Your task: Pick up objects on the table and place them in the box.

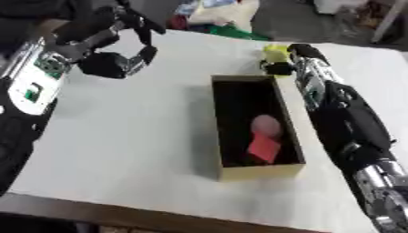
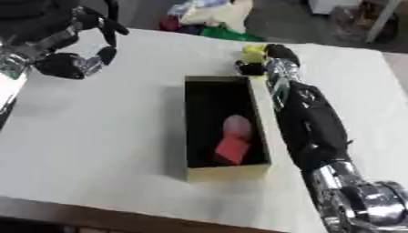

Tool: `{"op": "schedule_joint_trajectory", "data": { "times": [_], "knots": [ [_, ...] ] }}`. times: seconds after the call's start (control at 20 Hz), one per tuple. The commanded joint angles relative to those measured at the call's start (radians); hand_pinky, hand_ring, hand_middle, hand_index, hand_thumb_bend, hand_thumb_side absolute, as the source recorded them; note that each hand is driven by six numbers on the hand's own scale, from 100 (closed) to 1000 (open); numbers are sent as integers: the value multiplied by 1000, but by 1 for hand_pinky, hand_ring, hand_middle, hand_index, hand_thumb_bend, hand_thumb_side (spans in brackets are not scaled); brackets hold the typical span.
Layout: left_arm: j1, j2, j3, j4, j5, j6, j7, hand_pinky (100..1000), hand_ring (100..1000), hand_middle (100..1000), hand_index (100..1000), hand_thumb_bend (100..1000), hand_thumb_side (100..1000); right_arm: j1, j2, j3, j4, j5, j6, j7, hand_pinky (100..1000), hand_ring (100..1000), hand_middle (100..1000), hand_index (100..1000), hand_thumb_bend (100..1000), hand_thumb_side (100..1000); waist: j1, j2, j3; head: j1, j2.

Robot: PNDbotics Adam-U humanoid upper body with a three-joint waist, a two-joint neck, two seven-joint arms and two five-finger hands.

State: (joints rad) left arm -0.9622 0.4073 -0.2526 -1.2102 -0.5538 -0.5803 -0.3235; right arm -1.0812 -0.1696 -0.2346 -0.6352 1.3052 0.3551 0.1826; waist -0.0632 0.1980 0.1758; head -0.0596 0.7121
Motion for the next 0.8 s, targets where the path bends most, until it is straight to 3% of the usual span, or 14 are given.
{"op": "schedule_joint_trajectory", "data": {
  "times": [0.05, 0.45, 0.8],
  "knots": [
    [-30, 18, 9, -14, 1, 1, 0, 676, 582, 512, 823, 120, 848, -13, -13, -8, -13, 2, 19, -24, 764, 730, 742, 884, 289, 719, 8, -13, 1, -1, 5],
    [-30, 16, 9, -13, 0, 3, -1, 676, 582, 512, 823, 100, 863, -3, -14, -13, -3, -50, 58, -120, 710, 647, 615, 796, 188, 709, 11, -6, 0, 0, 3],
    [-30, 16, 10, -14, 3, 8, 1, 675, 581, 511, 823, 100, 872, 3, -16, -10, 12, -91, 73, -194, 658, 584, 498, 688, 100, 564, 13, -5, -3, 2, 6]
  ]
}}
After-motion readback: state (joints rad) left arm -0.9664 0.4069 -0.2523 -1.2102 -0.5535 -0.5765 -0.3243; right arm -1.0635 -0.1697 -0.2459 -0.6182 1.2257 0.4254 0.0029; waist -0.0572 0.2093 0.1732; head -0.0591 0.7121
